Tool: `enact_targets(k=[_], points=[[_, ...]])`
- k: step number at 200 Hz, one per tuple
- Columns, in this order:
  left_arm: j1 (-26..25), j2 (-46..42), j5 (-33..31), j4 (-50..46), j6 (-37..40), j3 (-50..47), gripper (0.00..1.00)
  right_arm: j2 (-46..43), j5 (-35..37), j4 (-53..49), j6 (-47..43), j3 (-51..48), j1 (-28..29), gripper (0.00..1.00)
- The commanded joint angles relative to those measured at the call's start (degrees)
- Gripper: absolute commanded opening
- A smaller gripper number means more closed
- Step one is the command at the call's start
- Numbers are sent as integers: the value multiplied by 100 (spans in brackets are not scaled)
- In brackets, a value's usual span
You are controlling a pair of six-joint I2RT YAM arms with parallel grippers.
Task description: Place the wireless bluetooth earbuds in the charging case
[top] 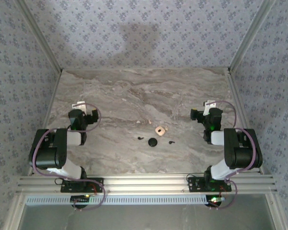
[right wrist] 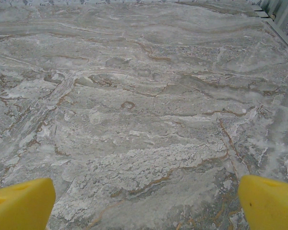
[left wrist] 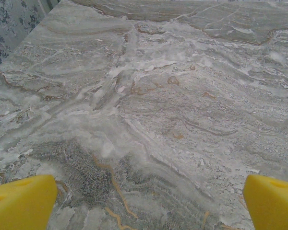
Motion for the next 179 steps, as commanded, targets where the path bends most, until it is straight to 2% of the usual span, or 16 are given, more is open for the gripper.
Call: enact_targets(k=[1,139,152,165,179], points=[[8,-15,94,52,39,151,100,-16,26,122,-21,0,26,100],[9,-18,94,50,47,151,100,-30,-14,138,4,-19,0,100],[8,-21,106,60,52,142,100,-156,139,-112,87,70,-19,100],[-1,-156,228,-432,108,342,97,-377,157,-559,120,227,-48,100],[-44,-389,313,-1501,192,823,91,-706,156,-1303,185,449,-49,100]])
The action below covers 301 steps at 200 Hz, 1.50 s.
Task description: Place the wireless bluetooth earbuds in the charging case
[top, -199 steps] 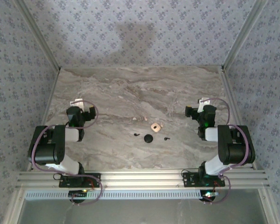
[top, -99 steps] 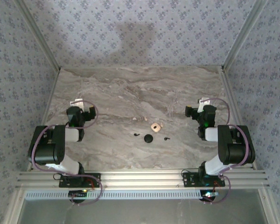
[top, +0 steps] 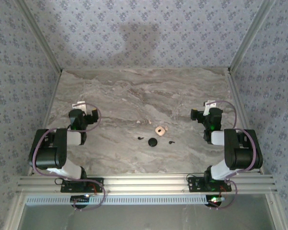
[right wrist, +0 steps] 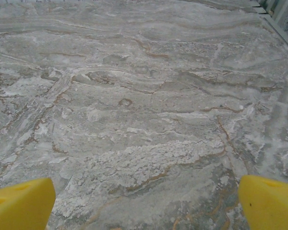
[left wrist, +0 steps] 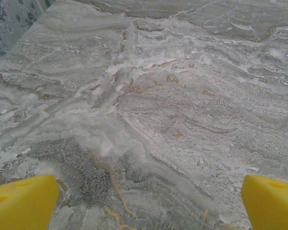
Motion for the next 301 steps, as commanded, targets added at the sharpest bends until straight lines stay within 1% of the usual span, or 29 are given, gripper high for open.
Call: enact_targets(k=[1,16,25,40,55,70,82,96,106,112,128,145,158,175,200,228,244,259,301], points=[[-49,-384,241,-1260,153,723,91,-570,109,-1041,172,412,-37,100],[-121,-562,459,-2244,193,1219,88,-925,266,-2306,475,861,-6,100],[-225,-664,453,-2831,143,1492,87,-1115,371,-3470,794,1305,31,100],[-436,-824,528,-3729,93,1898,84,-1276,289,-4886,1051,1935,135,100],[-746,-965,536,-4557,39,2235,84,-1378,241,-6181,1288,2475,354,100],[-1036,-1066,539,-5342,-11,2551,83,-1467,134,-7211,1561,2918,649,100],[-1157,-1134,575,-5847,-147,2744,83,-1512,68,-7917,1936,3224,938,100],[-1214,-1161,887,-6393,-267,2989,80,-1548,-131,-8469,2360,3460,1286,100],[-1327,-1173,981,-6681,-315,3111,78,-1572,-291,-8727,2627,3553,1449,100],[-1426,-1170,1024,-6834,-297,3185,78,-1587,-397,-8826,2828,3573,1476,100],[-1733,-1061,1105,-7294,-272,3500,78,-1619,-1083,-8946,3014,3544,1417,97],[-2097,-734,1224,-8005,-312,4085,77,-1643,-1387,-8975,3083,3540,1196,97],[-2439,-402,1333,-8588,-374,4578,76,-1686,-1602,-8871,3099,3457,912,97],[-2959,-3,1332,-9075,-471,5107,76,-1742,-2095,-8609,3100,3241,407,96],[-3677,604,1343,-9419,-696,5774,75,-1712,-2732,-8320,3042,2993,-288,92],[-4312,1485,1356,-9912,-826,6773,75,-1704,-3108,-8195,2928,2823,-767,91],[-4553,2016,1288,-10274,-884,7379,72,-1735,-3190,-8151,2877,2706,-949,91],[-4741,2422,1392,-10452,-868,7783,70,-1768,-3276,-8081,2873,2569,-1059,91],[-5021,3355,1494,-10979,-826,8788,70,-1821,-3458,-7947,2873,2332,-1204,91]])
